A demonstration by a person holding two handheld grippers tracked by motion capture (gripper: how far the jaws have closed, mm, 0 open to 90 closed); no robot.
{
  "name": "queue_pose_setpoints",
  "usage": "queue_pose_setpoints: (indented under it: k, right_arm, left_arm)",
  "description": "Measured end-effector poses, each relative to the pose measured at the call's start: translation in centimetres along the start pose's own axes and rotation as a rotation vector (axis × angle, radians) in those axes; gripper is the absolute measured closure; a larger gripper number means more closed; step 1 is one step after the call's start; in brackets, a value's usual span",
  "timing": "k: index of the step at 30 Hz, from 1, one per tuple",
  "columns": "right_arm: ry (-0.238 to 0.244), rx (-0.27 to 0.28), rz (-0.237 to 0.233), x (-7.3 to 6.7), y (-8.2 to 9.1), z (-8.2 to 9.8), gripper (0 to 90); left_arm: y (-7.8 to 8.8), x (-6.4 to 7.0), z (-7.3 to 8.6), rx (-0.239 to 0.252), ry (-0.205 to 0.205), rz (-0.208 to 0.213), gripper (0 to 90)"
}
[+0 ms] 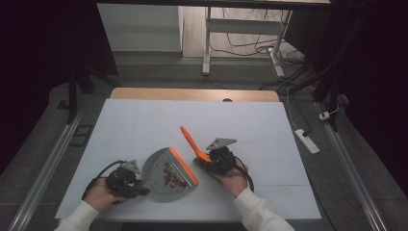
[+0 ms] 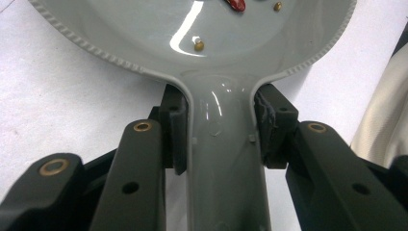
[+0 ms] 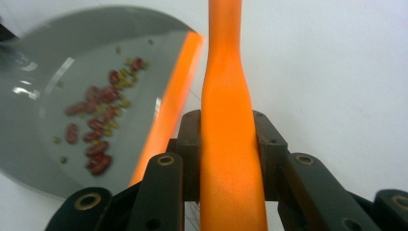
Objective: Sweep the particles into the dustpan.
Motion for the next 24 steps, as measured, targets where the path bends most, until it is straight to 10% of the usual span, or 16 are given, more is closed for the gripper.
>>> queue_pose_setpoints:
  k: [14, 17, 24]
  right_arm:
    - [0.081, -0.004, -0.087, -4.4, -0.5, -0.3, 70.4]
    - [0.034, 0.011, -0.176, -5.3, -0.4, -0.6, 70.5]
    - [0.002, 0.079, -0.17, -4.7, 0.3, -1.2, 70.4]
  left_arm:
    - [0.0, 0.0, 0.0, 0.0, 0.0, 0.001, 62.3]
    - [-0.1, -0.1, 0.0, 0.0, 0.0, 0.001, 62.3]
    - [0.0, 0.0, 0.0, 0.012, 0.0, -0.01, 62.3]
Point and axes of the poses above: each handheld gripper's, and its own axes: y roughly backward along the jaws, z roughly out of its underside, x roughly to its right, the point moved 4 cm from there along -y, roughly forward along the jaws, and after that the axes turned 10 degrees about x, right-handed, at the moved point
